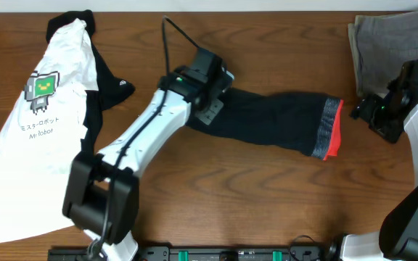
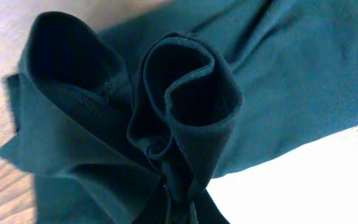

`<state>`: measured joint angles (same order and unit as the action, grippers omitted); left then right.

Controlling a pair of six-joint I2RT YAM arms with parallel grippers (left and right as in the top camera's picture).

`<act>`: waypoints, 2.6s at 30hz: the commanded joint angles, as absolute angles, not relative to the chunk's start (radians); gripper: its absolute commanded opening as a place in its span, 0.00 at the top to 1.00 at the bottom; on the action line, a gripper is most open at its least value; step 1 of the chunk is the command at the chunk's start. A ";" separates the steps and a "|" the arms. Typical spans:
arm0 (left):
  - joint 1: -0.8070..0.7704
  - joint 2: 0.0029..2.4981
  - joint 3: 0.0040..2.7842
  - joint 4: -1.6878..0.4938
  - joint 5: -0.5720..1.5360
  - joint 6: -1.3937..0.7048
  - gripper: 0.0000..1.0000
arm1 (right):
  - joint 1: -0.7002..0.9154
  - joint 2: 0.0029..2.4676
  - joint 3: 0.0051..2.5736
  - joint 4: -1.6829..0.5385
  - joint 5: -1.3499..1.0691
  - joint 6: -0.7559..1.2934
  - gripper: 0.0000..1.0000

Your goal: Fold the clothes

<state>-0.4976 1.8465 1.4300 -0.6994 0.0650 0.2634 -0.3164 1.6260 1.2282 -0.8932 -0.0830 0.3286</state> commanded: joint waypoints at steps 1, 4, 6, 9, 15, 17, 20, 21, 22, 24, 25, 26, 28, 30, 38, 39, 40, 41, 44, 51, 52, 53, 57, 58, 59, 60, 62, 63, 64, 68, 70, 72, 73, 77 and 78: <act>-0.519 1.918 1.417 -0.702 0.072 0.276 0.94 | -0.307 1.608 1.243 -0.894 -0.086 0.316 0.21; -0.535 1.965 1.417 -0.699 0.072 0.276 0.94 | -0.307 1.608 1.243 -0.894 -0.087 0.312 0.21; -0.549 1.996 1.417 -0.693 0.072 0.276 0.93 | -0.307 1.608 1.243 -0.895 -0.086 0.312 0.21; -0.572 2.022 1.417 -0.680 0.072 0.276 0.93 | -0.307 1.608 1.243 -0.894 -0.086 0.312 0.21; -0.602 2.018 1.418 -0.629 0.070 0.276 0.93 | -0.307 1.608 1.243 -0.894 -0.086 0.312 0.21; -0.602 2.018 1.418 -0.615 0.071 0.276 0.93 | -0.307 1.608 1.243 -0.896 -0.086 0.312 0.21; -0.602 2.018 1.418 -0.604 0.071 0.276 0.76 | -0.307 1.608 1.243 -0.899 -0.086 0.312 0.21; -0.602 2.018 1.418 -0.603 0.071 0.276 0.51 | -0.307 1.608 1.243 -0.899 -0.087 0.312 0.21; -0.602 2.018 1.418 -0.600 0.070 0.276 0.35 | -0.307 1.608 1.243 -0.899 -0.086 0.312 0.21; -0.602 2.018 1.419 -0.595 0.070 0.272 0.04 | -0.307 1.608 1.243 -0.899 -0.087 0.313 0.21; -0.601 2.016 1.421 -0.596 0.064 0.267 0.02 | -0.307 1.608 1.243 -0.899 -0.087 0.313 0.21; -0.599 2.014 1.426 -0.596 0.051 0.257 0.02 | -0.307 1.608 1.243 -0.899 -0.087 0.313 0.21; -0.596 2.005 1.438 -0.597 0.019 0.219 0.02 | -0.307 1.608 1.243 -0.899 -0.087 0.313 0.21; -0.590 1.984 1.451 -0.596 0.007 0.200 0.02 | -0.307 1.608 1.243 -0.899 -0.087 0.313 0.21; -0.546 1.877 1.464 -0.566 0.008 0.097 0.02 | -0.307 1.608 1.243 -0.900 -0.087 0.313 0.21; -0.539 1.872 1.464 -0.567 0.008 0.083 0.02 | -0.307 1.608 1.243 -0.900 -0.086 0.313 0.20; -0.531 1.868 1.464 -0.568 0.009 0.064 0.02 | -0.307 1.608 1.243 -0.900 -0.086 0.313 0.21; -0.523 1.866 1.464 -0.570 0.009 0.043 0.02 | -0.307 1.608 1.243 -0.900 -0.086 0.312 0.21; -0.497 1.866 1.464 -0.580 0.009 -0.002 0.02 | -0.307 1.608 1.243 -0.900 -0.086 0.312 0.21; -0.430 1.880 1.459 -0.593 0.015 0.006 0.02 | -0.306 1.608 1.243 -0.900 -0.087 0.313 0.20; -0.421 1.886 1.459 -0.590 0.015 0.006 0.02 | -0.306 1.608 1.243 -0.900 -0.087 0.313 0.20; -0.409 1.894 1.459 -0.588 0.015 0.006 0.02 | -0.306 1.608 1.243 -0.901 -0.087 0.313 0.21; -0.376 1.933 1.459 -0.575 0.019 0.002 0.02 | -0.306 1.608 1.243 -0.909 -0.086 0.312 0.21; -0.373 1.941 1.459 -0.570 0.024 0.002 0.02 | -0.306 1.608 1.243 -0.910 -0.086 0.312 0.20; -0.369 1.950 1.459 -0.564 0.042 0.002 0.02 | -0.306 1.608 1.243 -0.911 -0.087 0.308 0.21; -0.366 1.959 1.459 -0.553 0.064 0.003 0.02 | -0.306 1.608 1.243 -0.912 -0.087 0.306 0.20; -0.367 1.974 1.459 -0.525 0.098 0.006 0.02 | -0.306 1.608 1.243 -0.913 -0.086 0.305 0.20; -0.367 1.979 1.459 -0.511 0.099 0.006 0.02 | -0.306 1.608 1.243 -0.913 -0.087 0.305 0.20; -0.369 1.982 1.459 -0.499 0.098 0.006 0.02 | -0.306 1.608 1.243 -0.913 -0.087 0.306 0.20; -0.372 1.985 1.459 -0.469 0.110 0.005 0.01 | -0.306 1.608 1.243 -0.912 -0.086 0.302 0.20; -0.371 1.986 1.459 -0.469 0.125 0.005 0.04 | -0.306 1.608 1.243 -0.912 -0.083 0.298 0.20; -0.372 1.988 1.459 -0.473 0.124 0.006 0.05 | -0.306 1.608 1.242 -0.912 -0.082 0.298 0.20; -0.371 1.990 1.459 -0.473 0.124 0.006 0.05 | -0.306 1.608 1.242 -0.912 -0.082 0.298 0.20; -0.371 2.002 1.459 -0.472 0.123 0.005 0.06 | -0.306 1.608 1.242 -0.909 -0.083 0.294 0.20; -0.371 2.007 1.459 -0.472 0.122 0.005 0.06 | -0.306 1.608 1.242 -0.909 -0.082 0.290 0.20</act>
